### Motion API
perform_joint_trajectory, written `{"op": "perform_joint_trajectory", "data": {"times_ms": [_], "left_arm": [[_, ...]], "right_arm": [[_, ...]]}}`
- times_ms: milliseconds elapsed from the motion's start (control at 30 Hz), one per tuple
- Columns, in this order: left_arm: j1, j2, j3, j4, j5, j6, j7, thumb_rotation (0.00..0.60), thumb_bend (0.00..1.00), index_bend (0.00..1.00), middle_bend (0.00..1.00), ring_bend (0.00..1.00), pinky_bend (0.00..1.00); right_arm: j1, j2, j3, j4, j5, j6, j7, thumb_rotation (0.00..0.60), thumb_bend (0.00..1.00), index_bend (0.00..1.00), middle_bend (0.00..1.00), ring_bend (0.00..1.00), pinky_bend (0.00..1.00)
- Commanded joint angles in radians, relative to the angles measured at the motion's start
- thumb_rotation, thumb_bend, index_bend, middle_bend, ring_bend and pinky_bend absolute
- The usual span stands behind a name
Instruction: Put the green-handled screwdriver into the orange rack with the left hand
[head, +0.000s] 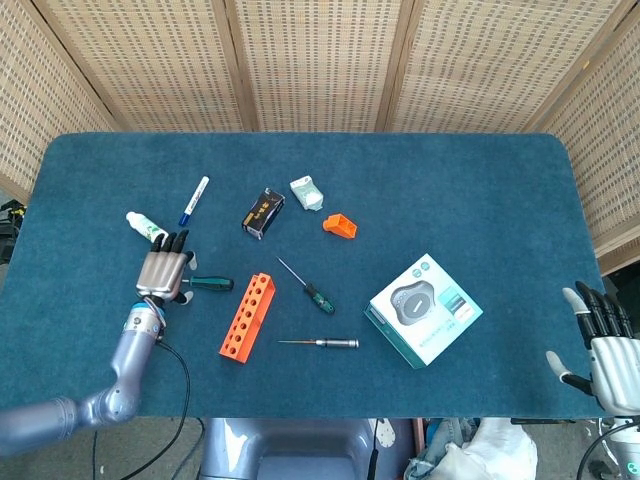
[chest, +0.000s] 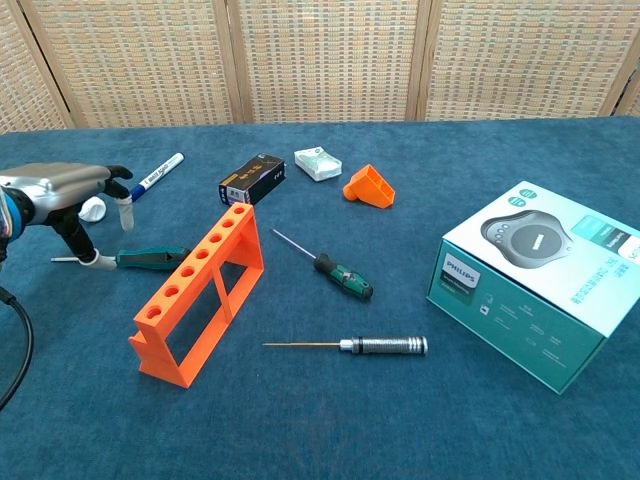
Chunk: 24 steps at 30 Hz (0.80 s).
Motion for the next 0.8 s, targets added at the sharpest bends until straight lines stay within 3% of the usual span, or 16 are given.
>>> {"op": "perform_joint_trajectory", "data": {"times_ms": [33,800], "left_arm": [[-0.016,-0.031,-0.001,0.018,-0.014,0.005,0.009,0.6,0.22,0.43,0.0,0.0,0.0],[-0.063,-0.08,0.001,0.054,-0.075,0.007,0.037,0.6,0.25,0.43,0.0,0.0,0.0]], "right_arm": [[0.0,0.001,0.0,0.001,0.001,-0.001,0.004,0.6,0.26,0.0,0.0,0.0,0.0],[0.002,0.001,-0.004,0.001,-0.007,-0.006,0.011,0.6,0.26,0.0,0.0,0.0,0.0]]}}
